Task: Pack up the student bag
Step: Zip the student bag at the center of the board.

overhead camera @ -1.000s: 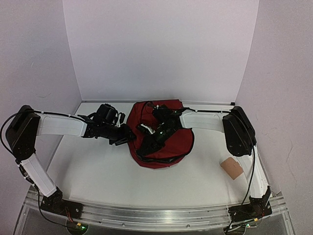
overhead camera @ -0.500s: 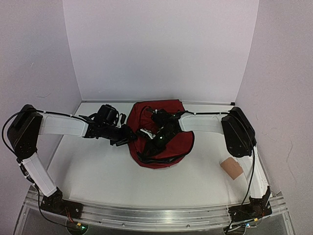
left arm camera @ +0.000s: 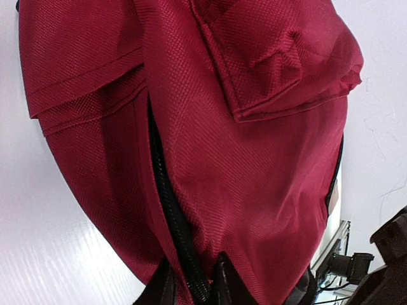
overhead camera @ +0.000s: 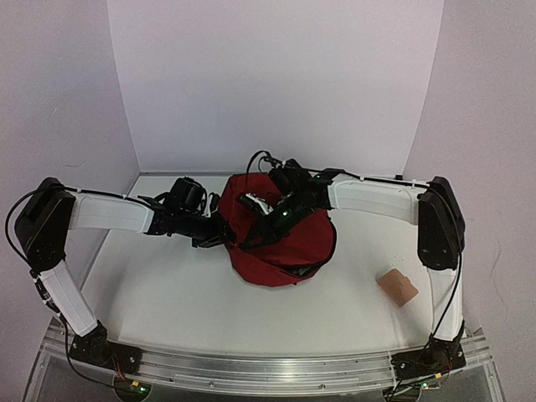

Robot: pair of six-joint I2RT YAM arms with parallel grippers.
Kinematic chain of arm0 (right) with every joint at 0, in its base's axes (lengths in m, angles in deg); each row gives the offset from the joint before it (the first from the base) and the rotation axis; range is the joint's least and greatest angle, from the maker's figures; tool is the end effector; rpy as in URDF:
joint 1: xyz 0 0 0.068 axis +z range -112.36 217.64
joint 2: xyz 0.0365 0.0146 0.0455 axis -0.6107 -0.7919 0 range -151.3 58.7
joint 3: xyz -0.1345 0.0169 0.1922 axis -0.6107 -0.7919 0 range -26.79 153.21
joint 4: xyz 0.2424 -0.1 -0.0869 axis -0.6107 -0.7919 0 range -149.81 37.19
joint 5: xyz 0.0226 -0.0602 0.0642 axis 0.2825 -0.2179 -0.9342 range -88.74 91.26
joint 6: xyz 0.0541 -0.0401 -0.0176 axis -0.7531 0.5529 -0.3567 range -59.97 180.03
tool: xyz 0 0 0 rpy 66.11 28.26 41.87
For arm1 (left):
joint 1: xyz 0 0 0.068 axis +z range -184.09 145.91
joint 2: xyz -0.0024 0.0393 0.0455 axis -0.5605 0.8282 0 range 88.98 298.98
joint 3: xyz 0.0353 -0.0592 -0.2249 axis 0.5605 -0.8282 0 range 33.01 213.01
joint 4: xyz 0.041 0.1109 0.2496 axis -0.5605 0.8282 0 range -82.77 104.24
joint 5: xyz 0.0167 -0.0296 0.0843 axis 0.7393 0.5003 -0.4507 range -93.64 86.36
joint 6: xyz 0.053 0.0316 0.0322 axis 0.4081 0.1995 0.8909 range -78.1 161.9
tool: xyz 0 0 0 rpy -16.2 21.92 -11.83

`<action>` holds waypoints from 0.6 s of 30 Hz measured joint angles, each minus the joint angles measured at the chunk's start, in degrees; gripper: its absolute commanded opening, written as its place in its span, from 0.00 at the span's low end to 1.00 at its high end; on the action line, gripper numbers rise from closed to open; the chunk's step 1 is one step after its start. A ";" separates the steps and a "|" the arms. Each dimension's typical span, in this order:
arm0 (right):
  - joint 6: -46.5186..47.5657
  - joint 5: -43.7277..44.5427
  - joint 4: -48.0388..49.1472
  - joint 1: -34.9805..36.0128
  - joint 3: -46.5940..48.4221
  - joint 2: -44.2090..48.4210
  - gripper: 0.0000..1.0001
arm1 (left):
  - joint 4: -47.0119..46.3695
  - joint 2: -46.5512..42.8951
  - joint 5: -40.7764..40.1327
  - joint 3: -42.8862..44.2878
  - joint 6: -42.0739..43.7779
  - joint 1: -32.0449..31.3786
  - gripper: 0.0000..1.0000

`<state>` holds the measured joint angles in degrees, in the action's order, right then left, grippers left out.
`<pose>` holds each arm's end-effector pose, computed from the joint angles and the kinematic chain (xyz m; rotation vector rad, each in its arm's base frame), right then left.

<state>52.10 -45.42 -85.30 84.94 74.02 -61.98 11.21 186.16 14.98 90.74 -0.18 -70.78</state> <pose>0.2879 0.3729 0.1854 -1.2293 2.3069 1.3975 0.2942 -0.2416 0.1296 0.0593 2.5294 -1.0091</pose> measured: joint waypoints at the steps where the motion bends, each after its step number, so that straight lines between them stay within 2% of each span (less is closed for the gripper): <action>1: -0.13 0.06 0.01 -0.01 -0.49 0.20 0.00 | 0.01 0.08 0.02 0.25 -0.33 -0.06 0.02; 9: -0.18 0.85 0.78 -0.01 -10.49 1.80 0.00 | 0.60 1.34 -0.81 0.63 -0.44 -0.04 0.00; 18: 0.91 1.15 -0.31 -1.01 -18.31 9.98 0.00 | 0.43 1.30 -1.29 -0.18 -1.53 2.28 0.00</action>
<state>53.01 -44.26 -85.61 83.93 55.71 -52.00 11.64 187.45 13.69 90.56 -1.72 -68.50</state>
